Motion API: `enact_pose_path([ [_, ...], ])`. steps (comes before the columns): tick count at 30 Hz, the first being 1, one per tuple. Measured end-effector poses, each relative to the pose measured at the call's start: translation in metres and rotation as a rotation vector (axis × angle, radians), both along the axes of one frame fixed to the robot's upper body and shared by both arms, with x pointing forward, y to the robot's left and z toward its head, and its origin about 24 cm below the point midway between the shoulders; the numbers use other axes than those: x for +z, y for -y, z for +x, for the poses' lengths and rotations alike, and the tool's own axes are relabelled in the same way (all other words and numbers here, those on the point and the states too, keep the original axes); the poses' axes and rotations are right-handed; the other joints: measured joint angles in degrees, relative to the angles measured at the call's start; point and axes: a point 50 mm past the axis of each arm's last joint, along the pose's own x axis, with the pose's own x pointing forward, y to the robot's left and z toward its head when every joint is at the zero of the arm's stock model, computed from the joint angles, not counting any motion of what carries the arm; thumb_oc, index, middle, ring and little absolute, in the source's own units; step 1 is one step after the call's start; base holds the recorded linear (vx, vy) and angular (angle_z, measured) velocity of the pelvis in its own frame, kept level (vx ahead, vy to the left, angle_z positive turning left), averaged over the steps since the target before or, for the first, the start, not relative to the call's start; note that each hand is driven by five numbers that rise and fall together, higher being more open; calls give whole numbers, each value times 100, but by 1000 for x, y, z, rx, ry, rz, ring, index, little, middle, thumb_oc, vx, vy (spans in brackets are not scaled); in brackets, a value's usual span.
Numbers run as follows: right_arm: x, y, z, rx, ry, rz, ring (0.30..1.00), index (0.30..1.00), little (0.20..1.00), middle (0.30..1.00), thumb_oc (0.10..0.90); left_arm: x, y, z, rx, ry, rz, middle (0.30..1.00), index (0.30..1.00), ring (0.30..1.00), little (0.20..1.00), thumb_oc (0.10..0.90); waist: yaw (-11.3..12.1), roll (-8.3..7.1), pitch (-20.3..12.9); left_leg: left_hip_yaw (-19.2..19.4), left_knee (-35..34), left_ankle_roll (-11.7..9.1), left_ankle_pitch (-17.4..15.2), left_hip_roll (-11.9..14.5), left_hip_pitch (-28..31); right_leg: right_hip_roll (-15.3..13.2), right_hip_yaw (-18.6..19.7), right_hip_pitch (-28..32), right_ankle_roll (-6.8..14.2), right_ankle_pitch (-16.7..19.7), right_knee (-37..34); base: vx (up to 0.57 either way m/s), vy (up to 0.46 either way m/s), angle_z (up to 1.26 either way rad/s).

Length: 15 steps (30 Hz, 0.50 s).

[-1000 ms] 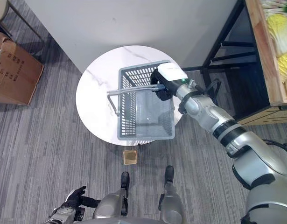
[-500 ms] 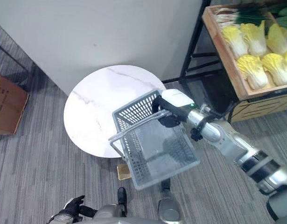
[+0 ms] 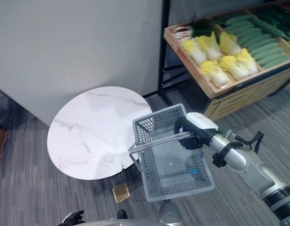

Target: Get the vegetables into the basket

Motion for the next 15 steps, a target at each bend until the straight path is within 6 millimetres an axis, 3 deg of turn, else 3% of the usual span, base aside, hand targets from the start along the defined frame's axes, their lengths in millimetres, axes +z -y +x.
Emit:
enact_pose_path([
  [2, -7, 13, -12, -83, -1, 37, 300, 300, 300, 300, 400, 1, -1, 1, -15, 0, 8, 1000, 1000, 1000, 1000, 900, -120, -78, -7, 71, -1, 53, -11, -93, -4, -71, 70, -43, 89, 27, 12, -110, 81, -16],
  [4, -11, 12, -12, -92, -7, 52, 300, 300, 300, 300, 400, 1, -5, 7, -25, -34, 23, 1000, 1000, 1000, 1000, 900, -317, -174, -21, 202, 30, 95, -32, -216, 14, -103, 215, -122, 142, 53, 23, -162, 15, -27],
  [5, -15, 7, -12, -102, 0, 95, 300, 300, 300, 300, 400, 0, 1, 11, -59, -58, 31, 1000, 1000, 1000, 1000, 900, -363, -284, 21, 371, 32, 96, -26, -231, -13, -78, 317, -257, 176, 269, 98, -147, 19, -109],
  [6, -18, -4, -10, -100, 38, 162, 300, 300, 300, 300, 400, 1, -1, 12, -56, -24, 56, 1000, 1000, 1000, 1000, 900, -290, -332, -3, 730, 67, 224, -150, -200, -105, -29, 345, -501, 469, 647, -2, -147, 19, -132],
  [7, -20, -5, -12, -95, 27, 158, 300, 300, 300, 300, 400, 2, 0, 17, -62, 10, 58, 1000, 1000, 1000, 1000, 900, -331, -392, -10, 921, 49, 293, -117, -203, -100, -63, 106, -566, 620, 521, -18, -109, 54, -118],
  [9, -28, 1, -17, -125, -12, 146, 300, 300, 300, 300, 400, 4, 3, 26, -66, 41, 50, 1000, 1000, 1000, 1000, 900, -396, -385, -39, 1015, -1, 288, -96, -75, -84, -103, -607, -622, 339, 111, 198, -87, 45, -42],
  [10, -32, 2, -18, -140, -20, 151, 300, 300, 300, 300, 400, 4, 4, 30, -68, 60, 44, 1000, 1000, 1000, 1000, 900, -317, -317, -24, 1191, 43, 200, -35, 96, -134, -135, -1105, -651, 276, 10, 542, -178, 4, -84],
  [11, -35, 3, -22, -150, -31, 153, 300, 300, 300, 300, 400, 5, 5, 32, -76, 82, 41, 1000, 1000, 1000, 1000, 900, -71, -189, -57, 1420, 77, 72, 51, 428, -158, -209, -1694, -627, 260, -348, 1203, -182, 4, -87],
  [12, -35, 2, -23, -145, -31, 150, 300, 300, 300, 300, 400, 6, 2, 32, -77, 80, 49, 1000, 1000, 1000, 1000, 900, 50, -179, -54, 1540, 135, 57, 59, 581, -170, -293, -1972, -541, 200, -629, 1526, -175, 5, -111],
  [13, -35, 1, -23, -141, -30, 155, 300, 300, 300, 300, 400, 6, -3, 28, -74, 67, 61, 1000, 1000, 1000, 1000, 900, 246, -230, -77, 1697, 213, 47, 54, 700, -135, -366, -2229, -415, -13, -828, 1681, -88, -26, -85],
  [14, -32, -1, -20, -132, -17, 158, 300, 300, 300, 300, 400, 7, -7, 29, -60, 69, 69, 1000, 1000, 1000, 1000, 900, 335, -277, -58, 1694, 436, 32, 45, 784, -159, -187, -2207, -296, -227, -822, 1446, -88, -25, -89],
  [15, -30, -5, -15, -129, 2, 178, 300, 300, 300, 300, 400, 9, -11, 28, -42, 68, 77, 1000, 1000, 1000, 1000, 900, 370, -389, 4, 1710, 946, 89, -116, 893, -419, -179, -2167, -283, -317, -814, 1354, -50, -100, -79],
])
